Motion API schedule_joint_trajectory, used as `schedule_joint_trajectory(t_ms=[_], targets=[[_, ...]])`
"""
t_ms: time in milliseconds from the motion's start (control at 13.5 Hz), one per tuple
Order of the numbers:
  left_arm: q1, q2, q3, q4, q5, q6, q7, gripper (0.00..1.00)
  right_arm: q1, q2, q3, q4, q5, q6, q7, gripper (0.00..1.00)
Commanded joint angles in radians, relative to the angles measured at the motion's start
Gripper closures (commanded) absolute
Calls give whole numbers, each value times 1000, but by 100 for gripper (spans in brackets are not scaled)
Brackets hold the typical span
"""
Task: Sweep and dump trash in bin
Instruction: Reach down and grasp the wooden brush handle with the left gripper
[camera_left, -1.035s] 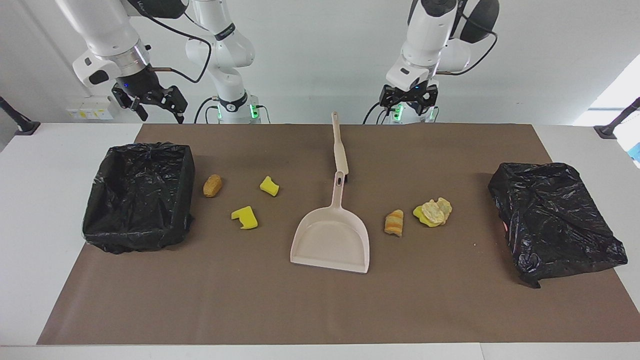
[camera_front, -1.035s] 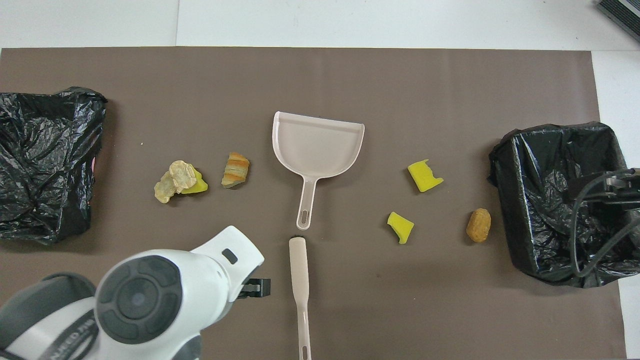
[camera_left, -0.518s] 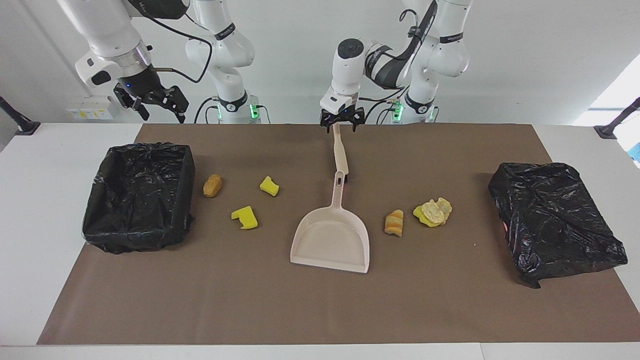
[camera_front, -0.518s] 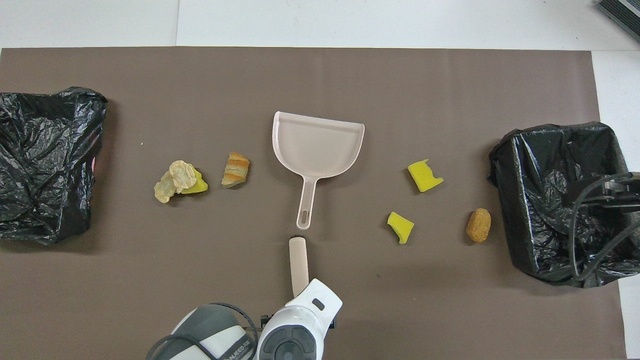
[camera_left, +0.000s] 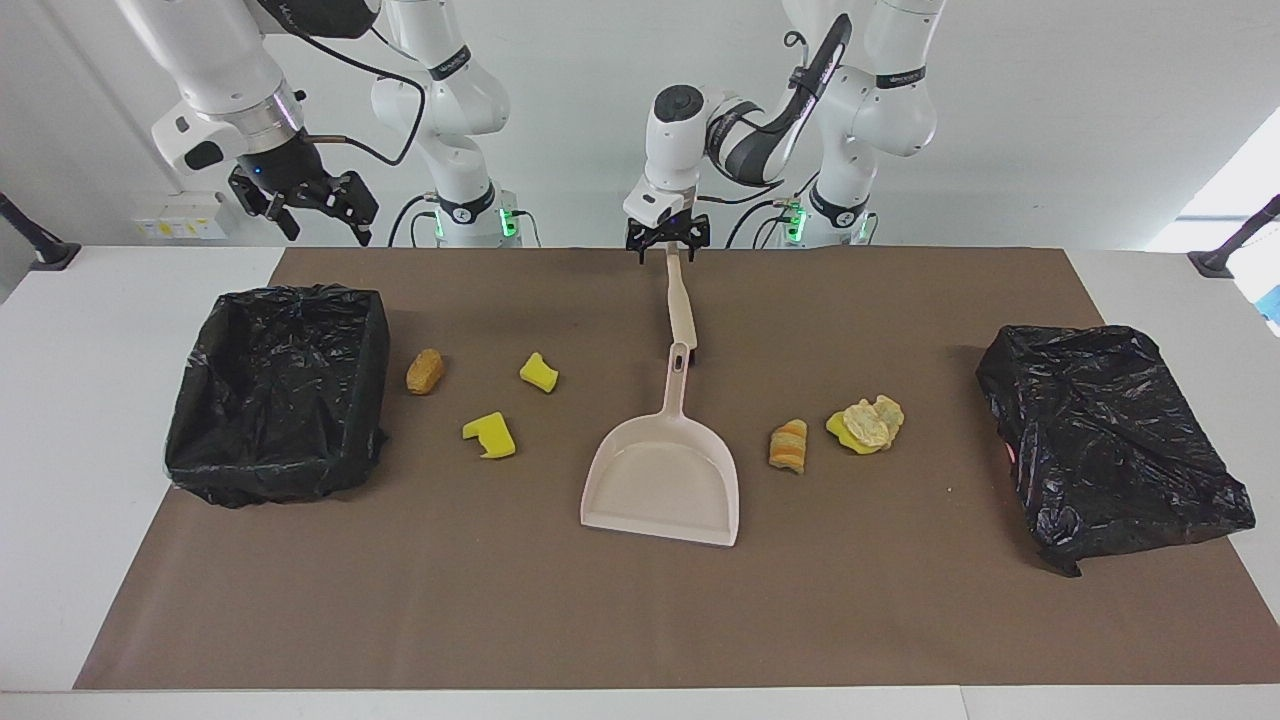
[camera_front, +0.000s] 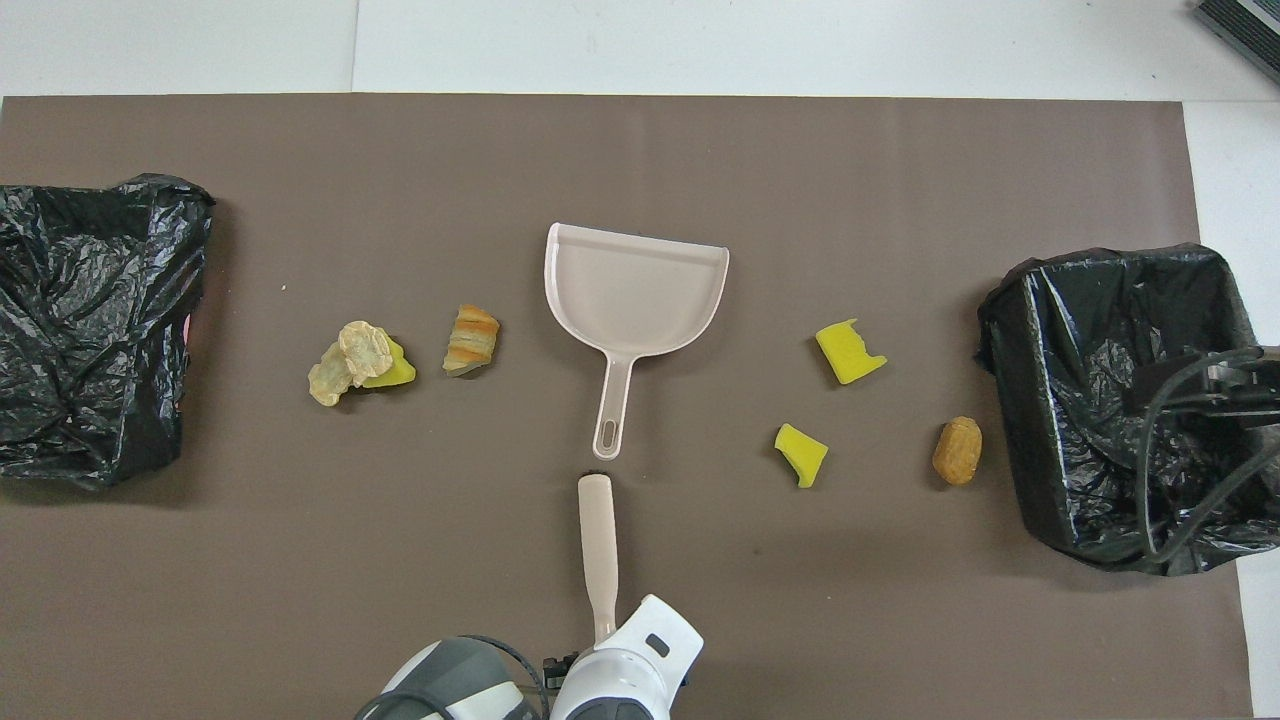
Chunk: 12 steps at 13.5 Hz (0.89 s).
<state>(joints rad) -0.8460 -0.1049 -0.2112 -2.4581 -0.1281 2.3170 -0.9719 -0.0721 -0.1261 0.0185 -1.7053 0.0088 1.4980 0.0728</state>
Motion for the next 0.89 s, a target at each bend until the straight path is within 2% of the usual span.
schedule_joint_trajectory(t_ms=[0,370,444,518,666,814], targets=[[-13,10,21,-12,-12,12,1,0,-11,-27,9,-30,23,4,13,0],[14,-6,27,30,-12,-74,7,0,-11,-27,9,-30,23,4,15,0],[15,-4,27,30,-12,-76,6,9,-11,-27,9,-30,23,4,15,0],[15,-2,27,30,-12,-76,7,35,-11,-27,9,-30,23,4,15,0],[16,-2,26,31,-12,-76,12,64,-11,-27,9,-30,23,4,16,0],[16,-2,26,36,-12,-91,15,100,-11,-27,9,-30,23,4,15,0]])
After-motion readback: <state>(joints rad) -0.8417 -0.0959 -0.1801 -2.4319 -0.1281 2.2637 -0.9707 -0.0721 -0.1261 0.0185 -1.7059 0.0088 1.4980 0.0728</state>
